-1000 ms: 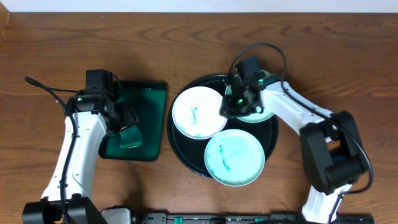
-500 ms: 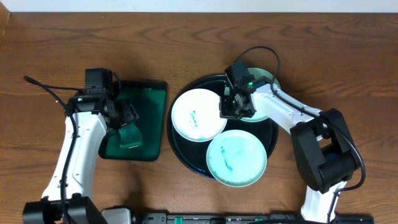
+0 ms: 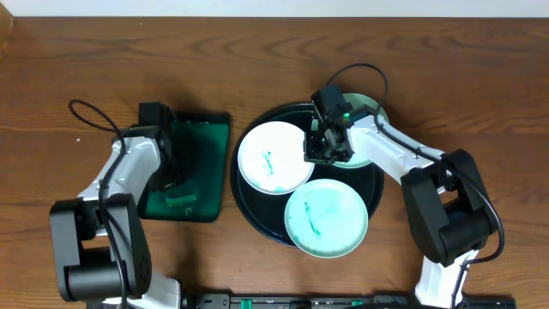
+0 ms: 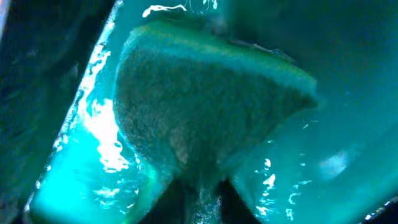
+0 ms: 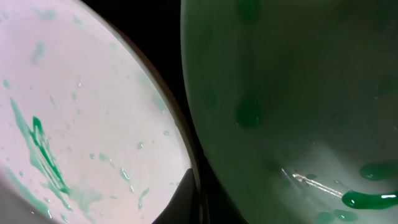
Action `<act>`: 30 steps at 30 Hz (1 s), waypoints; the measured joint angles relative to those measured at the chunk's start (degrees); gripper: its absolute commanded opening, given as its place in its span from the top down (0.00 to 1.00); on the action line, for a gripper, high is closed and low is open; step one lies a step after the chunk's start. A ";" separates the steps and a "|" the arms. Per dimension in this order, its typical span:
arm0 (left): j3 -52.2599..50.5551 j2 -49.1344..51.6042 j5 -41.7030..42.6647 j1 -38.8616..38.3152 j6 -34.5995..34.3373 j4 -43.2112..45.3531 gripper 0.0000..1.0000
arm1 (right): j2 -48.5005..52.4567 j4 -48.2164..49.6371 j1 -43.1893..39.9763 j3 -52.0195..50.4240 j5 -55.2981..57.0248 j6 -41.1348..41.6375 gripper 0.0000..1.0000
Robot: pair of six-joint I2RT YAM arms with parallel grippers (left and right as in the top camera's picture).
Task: Clean dirty plates on tray and stack at the side
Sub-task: 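Grasp the green sponge in the basin with the left gripper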
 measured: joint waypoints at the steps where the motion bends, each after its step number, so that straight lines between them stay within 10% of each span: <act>1: 0.00 0.02 0.04 0.00 0.07 0.07 0.93 | 0.00 0.00 0.02 0.00 0.02 0.00 0.99; 30: 2.84 -4.39 0.44 -1.20 2.01 -5.73 0.93 | 0.00 -0.07 0.02 0.00 0.26 0.02 0.99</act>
